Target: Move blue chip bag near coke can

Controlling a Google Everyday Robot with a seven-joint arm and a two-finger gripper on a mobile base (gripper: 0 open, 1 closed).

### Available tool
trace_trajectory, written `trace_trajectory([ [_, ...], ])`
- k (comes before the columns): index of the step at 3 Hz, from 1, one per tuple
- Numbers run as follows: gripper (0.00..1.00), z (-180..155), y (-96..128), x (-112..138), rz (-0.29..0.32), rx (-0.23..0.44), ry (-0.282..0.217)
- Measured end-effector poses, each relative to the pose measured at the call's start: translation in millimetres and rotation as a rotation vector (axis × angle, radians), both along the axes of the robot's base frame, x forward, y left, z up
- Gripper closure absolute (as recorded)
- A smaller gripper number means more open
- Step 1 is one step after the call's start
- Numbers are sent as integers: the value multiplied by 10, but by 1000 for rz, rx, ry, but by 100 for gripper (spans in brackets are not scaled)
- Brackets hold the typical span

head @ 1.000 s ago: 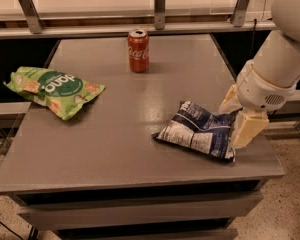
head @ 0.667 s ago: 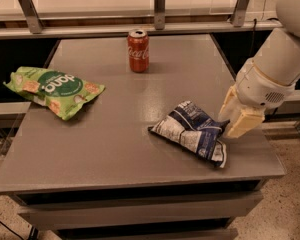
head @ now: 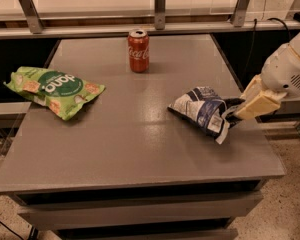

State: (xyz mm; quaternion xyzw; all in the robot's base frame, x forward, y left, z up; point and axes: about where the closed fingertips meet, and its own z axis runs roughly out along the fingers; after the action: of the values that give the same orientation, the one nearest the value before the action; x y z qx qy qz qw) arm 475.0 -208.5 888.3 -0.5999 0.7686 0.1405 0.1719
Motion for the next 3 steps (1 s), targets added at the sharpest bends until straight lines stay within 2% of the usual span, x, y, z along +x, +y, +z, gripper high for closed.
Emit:
trace_trajectory([
  [1,100,29,-205,124,-206,139,25],
  [2,100,64,-262,306,-350,280,3],
  [3,100,110,-182,548,-427,340,-67],
])
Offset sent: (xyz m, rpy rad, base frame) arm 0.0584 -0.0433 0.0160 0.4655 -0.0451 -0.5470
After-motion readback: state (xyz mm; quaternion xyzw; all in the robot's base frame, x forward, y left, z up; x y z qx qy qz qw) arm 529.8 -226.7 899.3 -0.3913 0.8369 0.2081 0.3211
